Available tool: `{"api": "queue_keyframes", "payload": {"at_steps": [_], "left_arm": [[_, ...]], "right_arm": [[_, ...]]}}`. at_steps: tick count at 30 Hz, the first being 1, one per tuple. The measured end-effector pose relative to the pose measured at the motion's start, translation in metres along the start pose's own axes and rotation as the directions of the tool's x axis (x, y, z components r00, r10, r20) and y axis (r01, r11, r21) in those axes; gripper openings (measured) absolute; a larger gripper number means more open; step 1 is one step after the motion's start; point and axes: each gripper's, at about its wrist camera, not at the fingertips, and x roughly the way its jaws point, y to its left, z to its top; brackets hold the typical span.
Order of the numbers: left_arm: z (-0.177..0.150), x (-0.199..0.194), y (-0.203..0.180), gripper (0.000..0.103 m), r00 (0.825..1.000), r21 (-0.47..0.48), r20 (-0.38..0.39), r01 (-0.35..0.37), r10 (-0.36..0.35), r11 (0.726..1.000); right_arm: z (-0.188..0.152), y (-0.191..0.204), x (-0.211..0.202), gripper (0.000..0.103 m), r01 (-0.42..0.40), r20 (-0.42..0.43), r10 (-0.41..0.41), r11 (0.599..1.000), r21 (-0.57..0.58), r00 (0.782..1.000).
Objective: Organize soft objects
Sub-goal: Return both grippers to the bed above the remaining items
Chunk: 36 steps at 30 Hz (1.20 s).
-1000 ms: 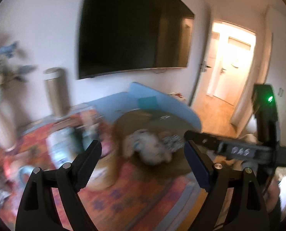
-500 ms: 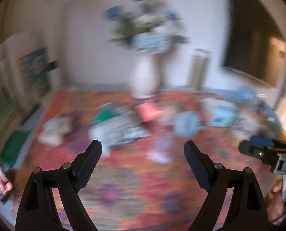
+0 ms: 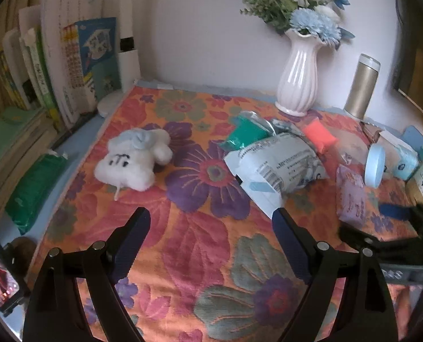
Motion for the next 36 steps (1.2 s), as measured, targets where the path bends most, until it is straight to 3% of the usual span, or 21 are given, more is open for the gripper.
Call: {"api": "queue_keyframes", "payload": {"at_steps": [2, 6, 14, 36], "left_arm": [[0.000, -0.001, 0.000, 0.086, 1.000, -0.002, 0.001, 0.000, 0.000, 1.000], [0.000, -0.003, 0.003, 0.086, 1.000, -0.022, 0.011, 0.008, -0.008, 1.000], [0.002, -0.001, 0.015, 0.086, 0.999, -0.085, 0.002, 0.046, -0.046, 0.995], [-0.001, -0.004, 0.003, 0.086, 1.000, -0.021, 0.011, 0.013, -0.013, 1.000]], "right_arm": [[0.007, 0.004, 0.007, 0.103, 0.031, 0.012, -0.031, 1.000, -0.002, 0.999], [0.005, -0.001, 0.009, 0.103, -0.023, 0.047, 0.021, 0.999, 0.040, 0.999], [0.002, 0.002, 0.006, 0.103, -0.017, 0.060, 0.015, 0.999, 0.035, 0.998], [0.001, 0.002, 0.007, 0.103, -0.018, 0.062, 0.016, 0.999, 0.035, 0.998]]}}
